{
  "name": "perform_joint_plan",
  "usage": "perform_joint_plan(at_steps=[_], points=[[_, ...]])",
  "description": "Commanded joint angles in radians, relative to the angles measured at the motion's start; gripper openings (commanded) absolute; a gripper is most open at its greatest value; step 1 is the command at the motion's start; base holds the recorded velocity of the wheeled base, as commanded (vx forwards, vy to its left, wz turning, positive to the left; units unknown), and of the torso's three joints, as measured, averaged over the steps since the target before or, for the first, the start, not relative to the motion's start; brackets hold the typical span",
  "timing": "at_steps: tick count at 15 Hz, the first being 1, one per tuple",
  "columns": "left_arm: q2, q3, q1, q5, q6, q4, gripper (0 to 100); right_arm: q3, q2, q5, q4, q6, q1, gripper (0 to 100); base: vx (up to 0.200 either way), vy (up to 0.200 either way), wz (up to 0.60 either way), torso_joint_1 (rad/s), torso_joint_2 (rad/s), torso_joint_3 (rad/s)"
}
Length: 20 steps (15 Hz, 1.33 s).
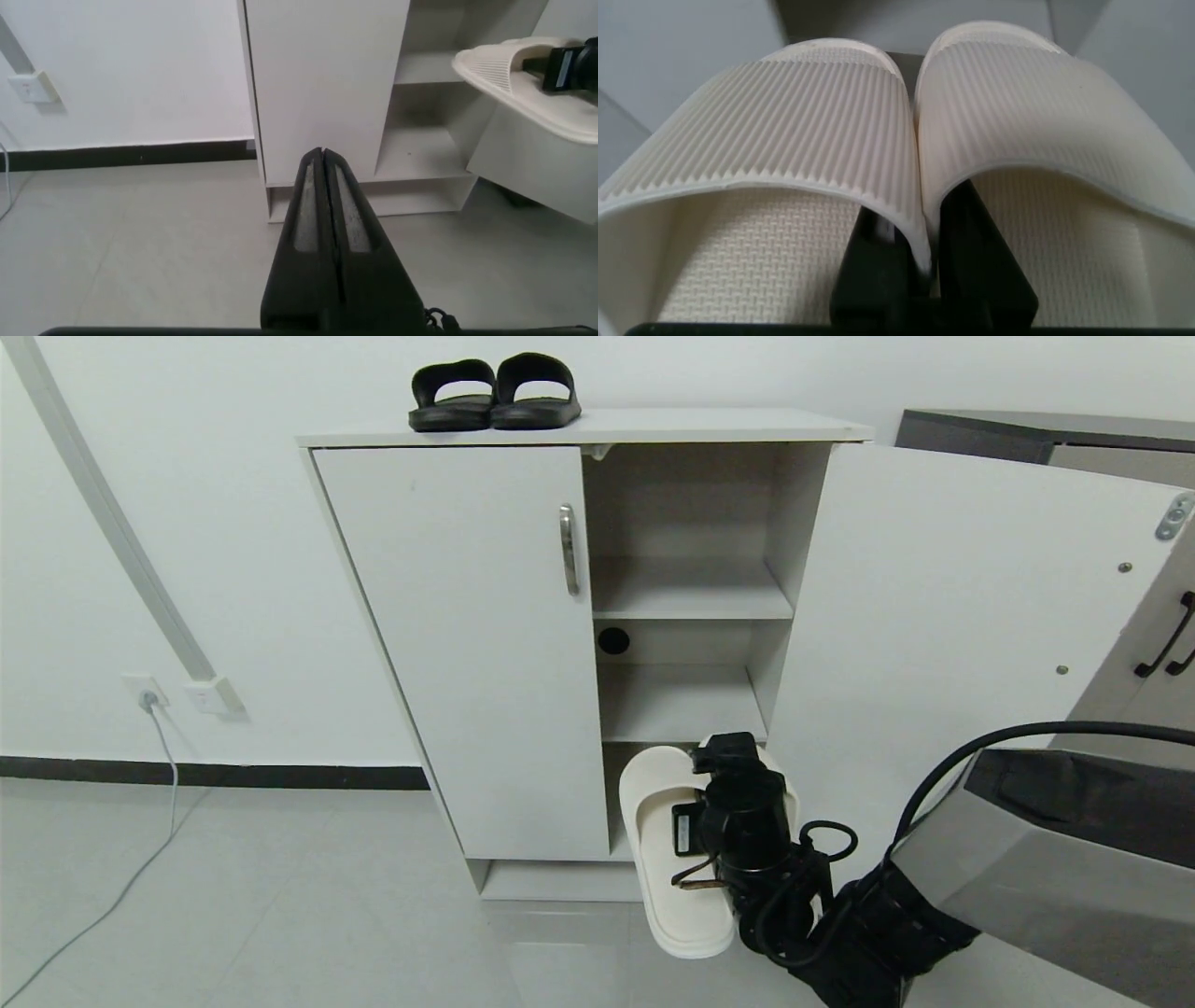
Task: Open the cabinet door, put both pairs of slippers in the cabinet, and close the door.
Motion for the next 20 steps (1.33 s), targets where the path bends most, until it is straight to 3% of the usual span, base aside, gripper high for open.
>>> perform_joint_plan(at_steps=[1,8,17,20], points=[[0.002,-0.001,0.000,0.000,0.000,0.000,0,-0.007,0.010,-0.001,0.000,-0.001,0.000,0,0.000,0.000,0.00,0.000,0.00,0.000],[0.002,-0.001,0.000,0.000,0.001,0.000,0,-0.010,0.030,-0.001,0.000,-0.004,0.000,0,0.000,0.000,0.00,0.001,0.00,-0.016],[0.002,0.001,0.000,0.000,0.003,0.000,0,-0.138,0.085,-0.001,0.042,-0.017,-0.022,0,0.000,0.000,0.00,0.005,0.01,-0.189],[0.002,0.001,0.000,0.000,0.003,0.000,0,-0.142,0.085,-0.012,-0.036,-0.073,-0.020,0,0.000,0.000,0.00,0.001,0.00,-0.146]])
